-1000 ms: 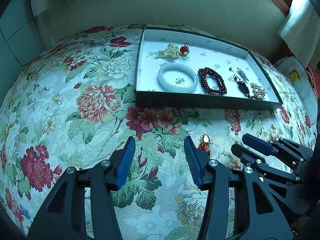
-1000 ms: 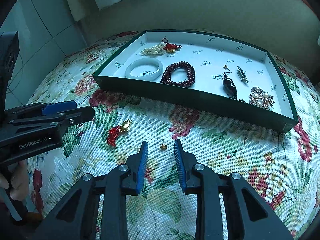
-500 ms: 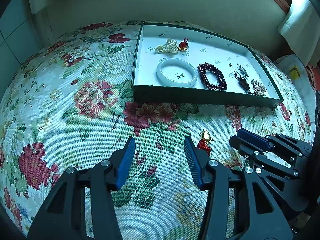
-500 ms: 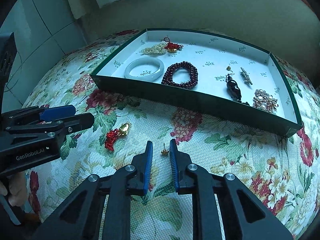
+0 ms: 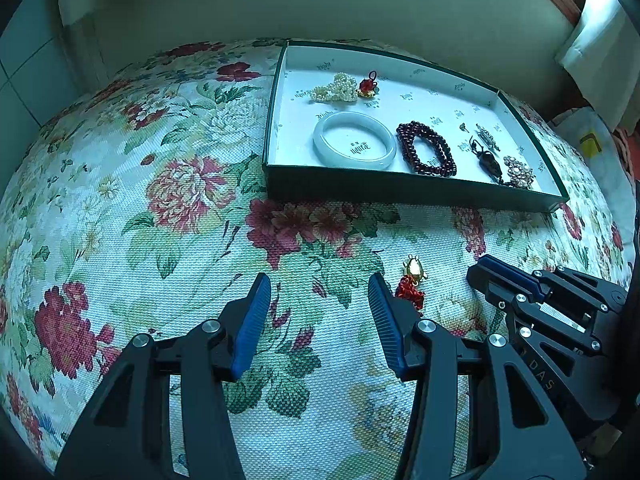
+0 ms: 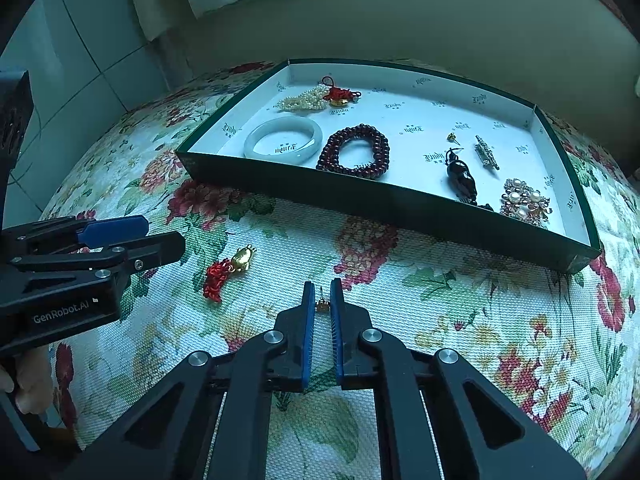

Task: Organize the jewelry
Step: 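Close the left gripper on the red tassel charm while the right closes on the gold earring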

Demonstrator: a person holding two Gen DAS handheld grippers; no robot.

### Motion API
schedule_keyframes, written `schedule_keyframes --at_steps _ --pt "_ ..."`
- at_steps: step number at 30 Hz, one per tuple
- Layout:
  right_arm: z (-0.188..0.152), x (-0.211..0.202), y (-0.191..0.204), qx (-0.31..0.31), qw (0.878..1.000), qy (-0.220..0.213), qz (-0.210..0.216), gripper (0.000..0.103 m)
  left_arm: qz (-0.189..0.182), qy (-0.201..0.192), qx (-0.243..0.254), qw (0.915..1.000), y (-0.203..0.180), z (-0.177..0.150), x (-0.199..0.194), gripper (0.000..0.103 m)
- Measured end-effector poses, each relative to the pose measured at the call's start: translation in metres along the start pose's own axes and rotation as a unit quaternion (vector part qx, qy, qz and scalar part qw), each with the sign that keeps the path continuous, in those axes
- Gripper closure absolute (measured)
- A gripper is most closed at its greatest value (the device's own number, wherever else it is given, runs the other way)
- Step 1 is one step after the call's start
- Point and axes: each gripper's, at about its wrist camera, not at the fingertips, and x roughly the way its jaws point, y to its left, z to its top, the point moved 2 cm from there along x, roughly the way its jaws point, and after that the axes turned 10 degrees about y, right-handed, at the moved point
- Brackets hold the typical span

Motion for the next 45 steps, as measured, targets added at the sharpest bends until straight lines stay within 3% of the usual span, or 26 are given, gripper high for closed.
schedule_keyframes --at_steps 16,26,35,38,45 --pt "0.001 -0.006 -0.009 0.008 1.000 -0.004 -0.005 0.095 -0.002 0.001 0.002 1.0000 0.000 -0.001 0.002 0.053" --pt "-0.006 -0.015 -0.030 0.031 0.999 -0.009 -0.014 0.095 -0.016 0.000 0.030 0.9994 -0.027 -0.002 0.002 0.054" --pt "-0.012 -0.017 -0.042 0.045 0.999 -0.011 -0.009 0.095 -0.022 0.013 0.058 0.9980 -0.053 -0.006 0.013 0.073" --pt "-0.012 -0.018 -0.043 0.047 0.999 -0.013 -0.007 0.095 -0.019 0.011 0.066 0.9976 -0.056 -0.006 0.014 0.086" --pt "-0.014 -0.020 -0.046 0.053 0.998 -0.016 -0.005 0.095 -0.028 0.008 0.069 0.9972 -0.058 -0.009 0.012 0.090"
